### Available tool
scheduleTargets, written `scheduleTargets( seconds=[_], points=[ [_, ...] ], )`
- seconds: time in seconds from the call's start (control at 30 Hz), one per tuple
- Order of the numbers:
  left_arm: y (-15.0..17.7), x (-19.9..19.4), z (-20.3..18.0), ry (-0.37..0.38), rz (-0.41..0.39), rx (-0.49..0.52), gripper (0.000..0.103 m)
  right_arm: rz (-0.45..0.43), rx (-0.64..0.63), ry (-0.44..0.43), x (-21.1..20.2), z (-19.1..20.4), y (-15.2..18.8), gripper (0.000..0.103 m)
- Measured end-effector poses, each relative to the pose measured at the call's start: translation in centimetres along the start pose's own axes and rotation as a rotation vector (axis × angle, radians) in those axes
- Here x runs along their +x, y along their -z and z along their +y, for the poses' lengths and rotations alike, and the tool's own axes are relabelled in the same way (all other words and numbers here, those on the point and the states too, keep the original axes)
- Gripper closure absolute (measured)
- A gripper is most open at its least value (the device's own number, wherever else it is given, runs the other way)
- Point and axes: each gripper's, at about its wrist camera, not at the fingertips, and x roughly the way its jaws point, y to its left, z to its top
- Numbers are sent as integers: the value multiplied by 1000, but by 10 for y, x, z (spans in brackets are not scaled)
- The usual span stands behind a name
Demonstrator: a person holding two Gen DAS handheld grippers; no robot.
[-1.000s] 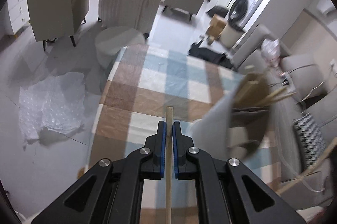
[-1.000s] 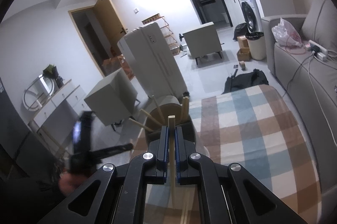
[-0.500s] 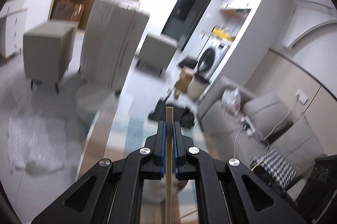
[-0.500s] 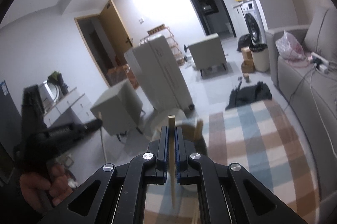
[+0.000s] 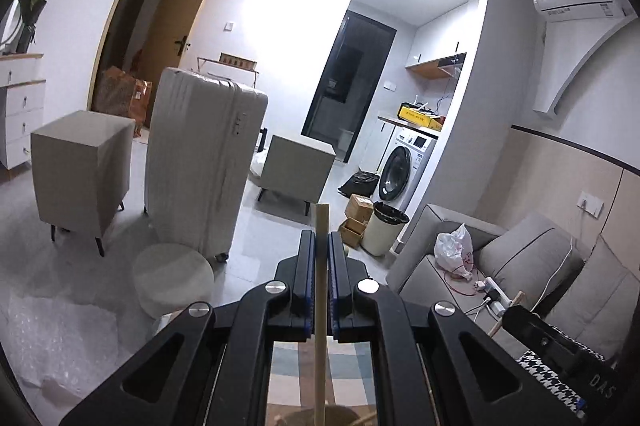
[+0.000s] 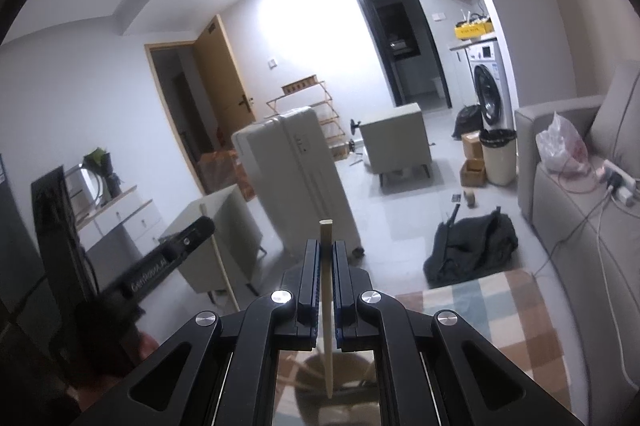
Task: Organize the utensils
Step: 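Carry both held chopsticks up above the white holder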
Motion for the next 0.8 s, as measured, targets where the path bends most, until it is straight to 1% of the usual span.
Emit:
scheduleTargets(
  seconds=[0.1, 0.17, 0.2, 0.27, 0.3, 0.4, 0.5, 0.7, 0.8],
  points=[
    [9, 8, 3, -5, -3, 4, 101, 20, 26, 4, 18, -9, 5, 98],
    [16, 13, 8, -9, -8, 11, 101, 32, 54, -14, 29, -16, 10, 98],
    [17, 8, 7, -10, -8, 10, 101, 33, 60, -29, 32, -17, 11, 98],
    [21, 10, 9, -6, -2, -1, 101, 36, 40, -24, 38, -17, 16, 98],
    [21, 9, 7, -17, -3, 5, 101, 41, 38, -27, 41, -17, 18, 98],
    [23, 1, -1, -33, -37, 43, 101, 63, 48, -23, 50, -21, 26, 98],
    [27, -3, -10, -26, -58, 91, 101, 73, 55, -17, 52, -25, 33, 98],
    [37, -7, -17, -25, -54, 156, 101, 91, 67, -18, 52, -28, 40, 98],
    [40, -10, -19, -22, -34, 188, 101, 104, 68, -19, 53, -31, 42, 98]
  ],
)
